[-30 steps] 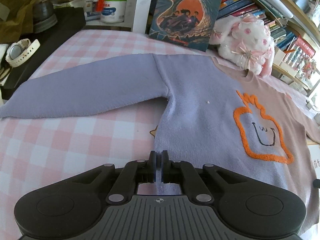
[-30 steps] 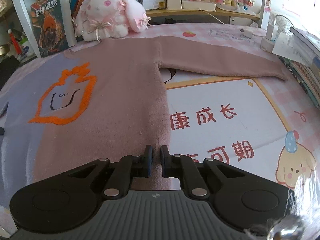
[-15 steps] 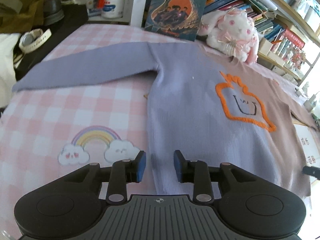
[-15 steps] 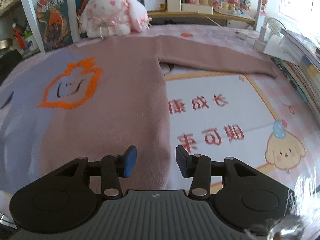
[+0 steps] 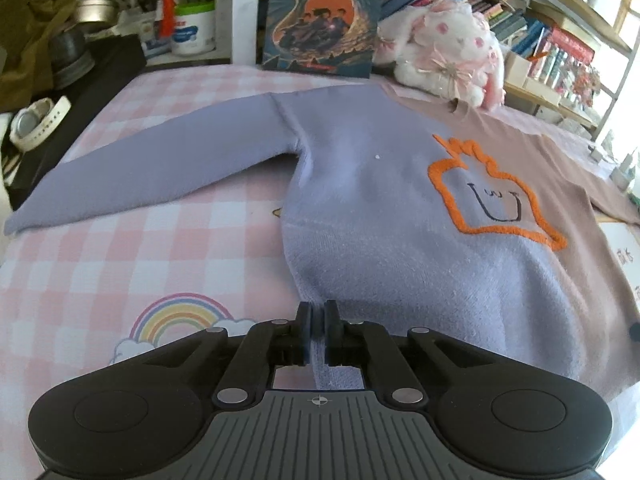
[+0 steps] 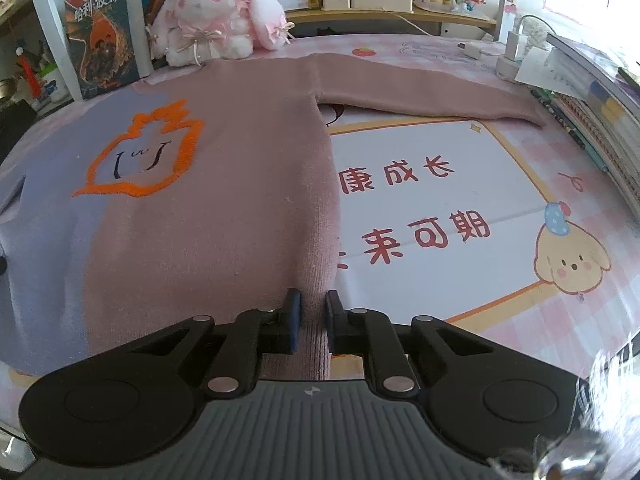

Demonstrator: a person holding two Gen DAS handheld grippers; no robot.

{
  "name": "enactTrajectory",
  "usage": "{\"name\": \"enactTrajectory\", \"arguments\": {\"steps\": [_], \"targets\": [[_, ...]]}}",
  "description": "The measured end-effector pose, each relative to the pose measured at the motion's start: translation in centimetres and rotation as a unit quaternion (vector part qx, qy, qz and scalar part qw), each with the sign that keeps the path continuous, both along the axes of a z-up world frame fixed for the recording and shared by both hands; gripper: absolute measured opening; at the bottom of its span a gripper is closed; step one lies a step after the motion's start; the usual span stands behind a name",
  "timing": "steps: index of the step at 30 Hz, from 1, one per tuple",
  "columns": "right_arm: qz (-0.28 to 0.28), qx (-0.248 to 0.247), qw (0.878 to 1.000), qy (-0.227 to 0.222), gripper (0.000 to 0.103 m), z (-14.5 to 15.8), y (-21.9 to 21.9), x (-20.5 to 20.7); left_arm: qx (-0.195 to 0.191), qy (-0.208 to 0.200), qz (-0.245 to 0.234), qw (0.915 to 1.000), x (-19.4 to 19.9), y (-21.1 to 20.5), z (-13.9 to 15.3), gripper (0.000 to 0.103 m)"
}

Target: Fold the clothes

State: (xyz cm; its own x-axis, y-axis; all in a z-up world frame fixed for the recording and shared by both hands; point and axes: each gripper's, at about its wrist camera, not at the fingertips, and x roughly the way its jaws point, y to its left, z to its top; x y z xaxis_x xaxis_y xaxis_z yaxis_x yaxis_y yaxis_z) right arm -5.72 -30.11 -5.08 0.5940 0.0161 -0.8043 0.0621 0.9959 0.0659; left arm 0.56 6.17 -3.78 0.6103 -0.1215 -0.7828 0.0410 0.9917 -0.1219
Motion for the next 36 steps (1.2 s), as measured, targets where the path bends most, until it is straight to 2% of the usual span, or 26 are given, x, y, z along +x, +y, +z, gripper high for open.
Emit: {"name": "enactTrajectory", "arguments": {"steps": [9,14,19,22,24,25,28,30,31,33,36], "targets": [[0.000,-0.017,1.000,-0.003,0.012,-0.1,0.7,-0.4,0.009,0.004,-0.019,0.9998,-0.5,0.3,0.3,0.004],[-0.011,-0.011,1.000,-0.007,0.012,-0.1,0.3,-0.2,0.009,0.005,-0.009,0.9999,-2.0,0.4,0.3,0.007],[-0.001,-0.020,1.000,-0.013,0.014,-0.2,0.4,-0.4,0.032,-0.009,0.000,0.9995,-3.4,-0.4,0.4,0.009],[0.003,-0.025,1.000,-0.015,0.022,-0.2,0.2,-0.4,0.041,-0.011,0.017,0.9990,-4.3,-0.9,0.8,0.012],[0.003,-0.031,0.999,-0.015,0.036,-0.2,0.0,-0.5,0.037,-0.013,0.032,0.9987,-5.0,-1.2,1.3,0.018],[0.004,-0.030,0.999,-0.013,0.039,-0.2,-0.2,-0.5,0.031,-0.020,0.038,0.9986,-5.6,-1.5,1.8,0.019],[0.013,-0.013,1.000,-0.022,0.044,0.5,-0.7,-0.8,0.036,-0.047,0.044,0.9973,-6.6,-2.8,3.0,0.037],[0.022,-0.009,0.999,-0.037,0.060,1.2,-0.6,-1.2,0.046,-0.060,0.053,0.9958,-7.0,-3.6,3.7,0.048],[0.030,-0.006,0.999,-0.045,0.064,1.6,-0.4,-1.4,0.045,-0.065,0.056,0.9952,-7.2,-4.0,4.0,0.049],[0.041,-0.004,0.998,-0.057,0.078,2.1,-0.2,-1.9,0.035,-0.074,0.067,0.9944,-7.7,-4.5,4.5,0.055],[0.052,-0.002,0.996,-0.072,0.086,2.6,0.0,-2.9,0.021,-0.081,0.083,0.9930,-8.4,-5.3,5.1,0.066]]}}
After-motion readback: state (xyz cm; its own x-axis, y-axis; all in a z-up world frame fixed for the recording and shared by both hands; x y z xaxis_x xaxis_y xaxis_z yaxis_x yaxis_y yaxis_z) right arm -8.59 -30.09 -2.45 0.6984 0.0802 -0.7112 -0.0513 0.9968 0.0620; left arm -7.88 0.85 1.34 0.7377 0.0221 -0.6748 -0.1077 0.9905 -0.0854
